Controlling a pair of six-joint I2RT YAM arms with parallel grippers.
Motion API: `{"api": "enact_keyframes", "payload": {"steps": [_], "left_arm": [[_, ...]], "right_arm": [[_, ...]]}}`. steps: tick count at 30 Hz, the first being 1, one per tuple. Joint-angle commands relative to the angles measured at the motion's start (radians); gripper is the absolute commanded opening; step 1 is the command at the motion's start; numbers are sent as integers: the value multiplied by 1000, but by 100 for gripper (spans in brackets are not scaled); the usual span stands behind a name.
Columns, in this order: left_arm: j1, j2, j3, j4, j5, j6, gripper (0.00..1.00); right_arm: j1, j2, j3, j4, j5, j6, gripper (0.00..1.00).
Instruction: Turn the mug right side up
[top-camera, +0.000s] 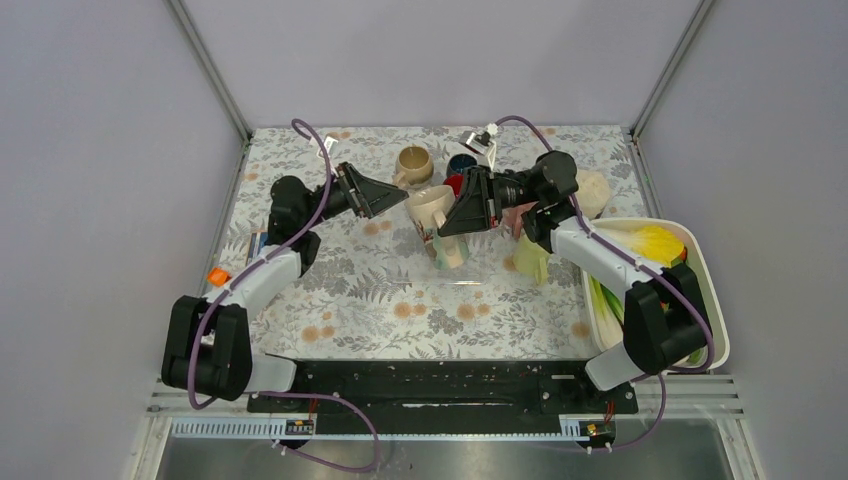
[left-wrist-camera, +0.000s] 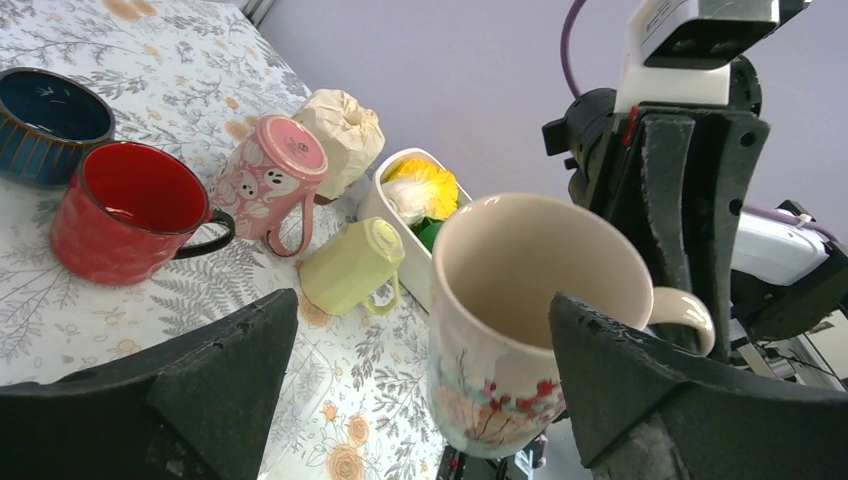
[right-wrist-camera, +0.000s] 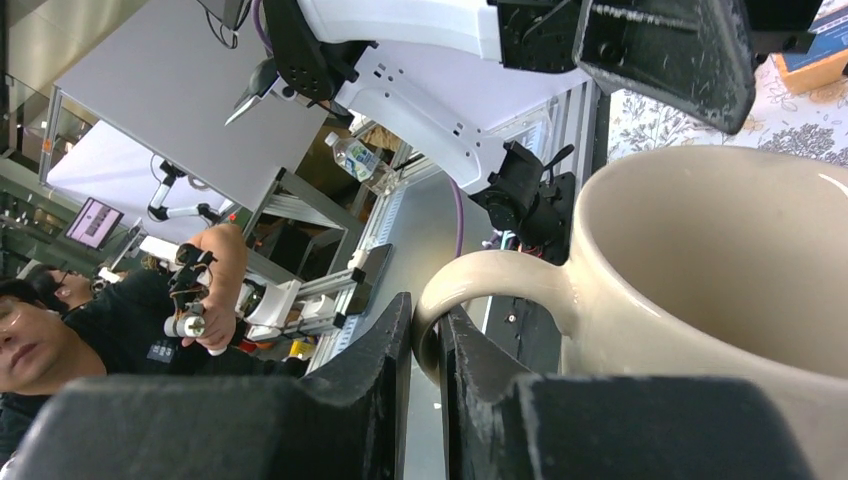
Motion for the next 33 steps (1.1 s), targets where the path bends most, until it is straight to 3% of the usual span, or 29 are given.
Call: {"api": "enact_keyframes", "payload": {"steps": [1,8,13,16,18,20,26,32,33], "left_arm": [[-1,-31,77,-38,41,9,99],[-33,81,188,-187,161,23,99],[-95,92,231,-408,143,206,99],[-111,125,294,-558,161,283,89],[-111,147,314,-587,179,286,71],[-111,163,329,-592,199,284,61],[-124,194,363,-630,253,293,46],[-138,186,372,-671,291,320,19],[-142,179,373,-680,293,327,10]], "right_arm": [[19,-78,12,6,-10,-74,0],[23,-73,12,-2,-25,-74,0],[30,-56,10,-4,-27,-73,0],[34,-48,8,-5,-27,-72,0],[36,-42,9,-6,-29,-73,0],[44,-31,9,-9,-31,-73,0],[69,13,-6,15,-46,-45,0],[69,64,-3,214,-85,129,0],[69,65,-3,217,-89,130,0]]}}
